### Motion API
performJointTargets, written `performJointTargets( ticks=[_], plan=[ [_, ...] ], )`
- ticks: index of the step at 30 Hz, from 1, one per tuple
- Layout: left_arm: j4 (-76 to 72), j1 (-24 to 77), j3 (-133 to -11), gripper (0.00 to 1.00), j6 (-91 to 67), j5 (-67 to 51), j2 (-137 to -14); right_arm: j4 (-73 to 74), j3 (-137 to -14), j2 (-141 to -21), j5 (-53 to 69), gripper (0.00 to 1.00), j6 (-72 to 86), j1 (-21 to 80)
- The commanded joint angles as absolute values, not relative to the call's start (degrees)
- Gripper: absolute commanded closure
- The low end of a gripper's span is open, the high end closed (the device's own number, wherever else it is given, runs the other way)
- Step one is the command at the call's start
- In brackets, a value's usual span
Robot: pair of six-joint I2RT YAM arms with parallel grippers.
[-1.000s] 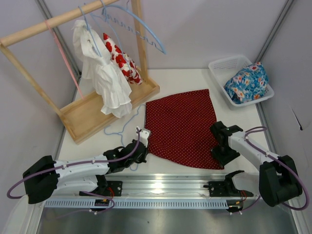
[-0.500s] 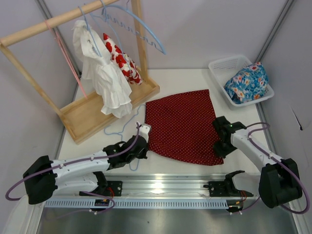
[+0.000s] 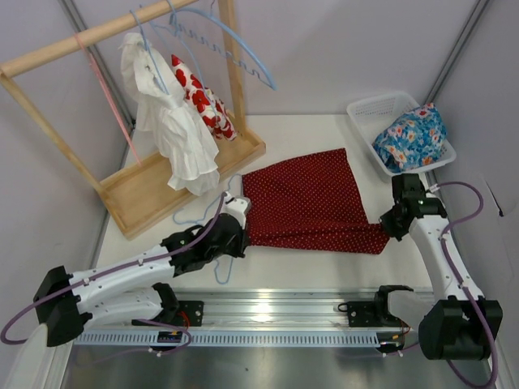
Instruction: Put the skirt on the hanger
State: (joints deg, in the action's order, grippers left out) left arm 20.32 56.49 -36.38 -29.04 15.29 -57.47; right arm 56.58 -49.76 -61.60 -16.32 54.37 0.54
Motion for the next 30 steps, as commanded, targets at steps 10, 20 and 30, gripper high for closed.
performJointTargets(
  ticks=[10, 20, 30],
  plan=[
    [29.53, 69.34, -41.22, 1.0, -27.33, 8.27, -58.27, 49.66, -48.17, -53.0, -22.24, 1.0, 41.75, -2.81],
    [33.05, 58.75, -46.67, 1.0, -26.72, 6.25, -59.32, 35.17, -58.7, -67.56, -12.03, 1.0, 33.67, -0.18],
    [35.95, 48.43, -57.39, 1.0, -25.4, 6.24, -71.36, 19.89, -70.83, -86.46, -11.96, 1.0, 32.7, 6.42]
  ],
)
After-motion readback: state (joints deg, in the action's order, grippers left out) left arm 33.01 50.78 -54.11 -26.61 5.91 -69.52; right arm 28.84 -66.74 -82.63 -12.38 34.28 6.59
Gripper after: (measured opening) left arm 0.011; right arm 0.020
